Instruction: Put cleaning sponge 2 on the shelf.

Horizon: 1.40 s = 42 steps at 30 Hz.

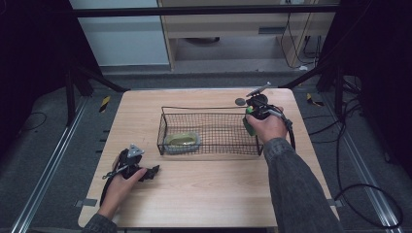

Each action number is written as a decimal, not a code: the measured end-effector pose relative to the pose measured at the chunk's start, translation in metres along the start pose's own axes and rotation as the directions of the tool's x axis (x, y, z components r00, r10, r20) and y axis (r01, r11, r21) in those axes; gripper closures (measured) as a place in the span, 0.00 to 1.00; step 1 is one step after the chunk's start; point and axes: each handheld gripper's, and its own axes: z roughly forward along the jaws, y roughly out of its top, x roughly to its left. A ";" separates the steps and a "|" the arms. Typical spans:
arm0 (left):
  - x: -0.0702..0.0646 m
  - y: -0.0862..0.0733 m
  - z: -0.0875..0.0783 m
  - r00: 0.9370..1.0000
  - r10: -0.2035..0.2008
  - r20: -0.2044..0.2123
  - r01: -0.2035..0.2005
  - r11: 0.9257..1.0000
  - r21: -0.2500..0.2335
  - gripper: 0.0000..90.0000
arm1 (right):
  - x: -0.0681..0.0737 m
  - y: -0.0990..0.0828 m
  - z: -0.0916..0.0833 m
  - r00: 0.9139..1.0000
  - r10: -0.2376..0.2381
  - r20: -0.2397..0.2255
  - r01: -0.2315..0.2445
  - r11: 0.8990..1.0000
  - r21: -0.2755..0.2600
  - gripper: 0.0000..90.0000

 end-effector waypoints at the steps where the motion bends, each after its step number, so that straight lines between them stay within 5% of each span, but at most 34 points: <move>1: 0.000 0.000 0.000 1.000 0.001 0.000 -0.001 1.000 0.000 0.00 | 0.000 0.000 0.001 1.000 0.001 0.000 -0.001 1.000 0.005 0.71; 22: 0.000 0.000 0.000 1.000 0.000 0.001 0.000 1.000 0.000 0.00 | 0.009 -0.001 0.032 0.999 -0.032 0.022 0.030 0.998 0.061 0.71; 42: 0.000 0.000 0.000 1.000 0.001 0.003 -0.001 1.000 -0.001 0.00 | 0.010 -0.004 0.040 0.999 -0.033 0.024 0.031 0.996 0.084 0.71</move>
